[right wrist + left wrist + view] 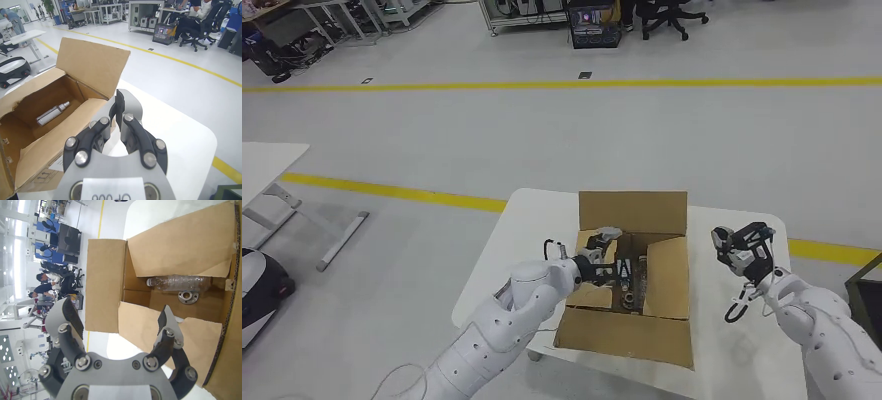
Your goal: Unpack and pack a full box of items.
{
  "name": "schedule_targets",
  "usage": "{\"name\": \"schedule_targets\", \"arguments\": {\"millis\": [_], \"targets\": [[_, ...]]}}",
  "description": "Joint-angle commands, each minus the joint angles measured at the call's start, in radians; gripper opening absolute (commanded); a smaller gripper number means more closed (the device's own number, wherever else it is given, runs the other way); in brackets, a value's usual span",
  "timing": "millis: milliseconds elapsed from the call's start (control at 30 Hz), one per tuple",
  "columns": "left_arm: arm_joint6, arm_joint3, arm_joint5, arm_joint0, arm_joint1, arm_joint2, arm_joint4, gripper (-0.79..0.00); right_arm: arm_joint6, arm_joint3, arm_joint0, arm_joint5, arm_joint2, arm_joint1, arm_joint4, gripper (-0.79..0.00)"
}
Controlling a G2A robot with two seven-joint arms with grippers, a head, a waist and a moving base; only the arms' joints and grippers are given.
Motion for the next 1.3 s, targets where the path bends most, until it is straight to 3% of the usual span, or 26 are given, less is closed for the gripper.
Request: {"name": "schedule_targets", "arguments": {"millis": [0, 333, 467, 667, 767, 900, 1100, 1267], "targets": [[0.002, 0.0, 0.0, 0.0, 0.0, -0.001, 0.002, 0.0, 0.01, -0.032, -0.02, 0.0, 0.02, 0.008, -0.001, -0.785], [0.002, 0.0, 0.0, 0.0, 0.0, -0.001, 0.002, 0.0, 0.067, -0.156, -0.094, 0.001, 0.069, 0.024, -0.011, -0.785], [-0.02, -0.008, 0.013, 0.011, -0.003, -0.022, -0.085, 0.0, 0.082, -0.168, -0.094, -0.01, 0.067, 0.02, -0.014, -0.785], [-0.148, -0.082, -0.036, 0.021, -0.018, -0.039, -0.348, 0.0, 0.076, -0.173, -0.083, -0.027, 0.074, 0.016, -0.025, -0.785], [-0.292, -0.126, -0.057, 0.033, -0.025, -0.06, -0.516, 0.0, 0.074, -0.176, -0.081, -0.038, 0.078, 0.014, -0.029, -0.785], [-0.401, -0.157, -0.058, 0.041, -0.032, -0.094, -0.758, 0.0, 0.074, -0.174, -0.08, -0.051, 0.077, 0.01, -0.029, -0.785], [-0.468, -0.174, -0.084, 0.053, -0.03, -0.162, -1.121, 0.0, 0.073, -0.169, -0.076, -0.068, 0.074, 0.003, -0.03, -0.785], [-0.468, -0.174, -0.084, 0.053, -0.03, -0.162, -1.121, 0.0, 0.069, -0.167, -0.071, -0.079, 0.073, -0.003, -0.029, -0.785]]}}
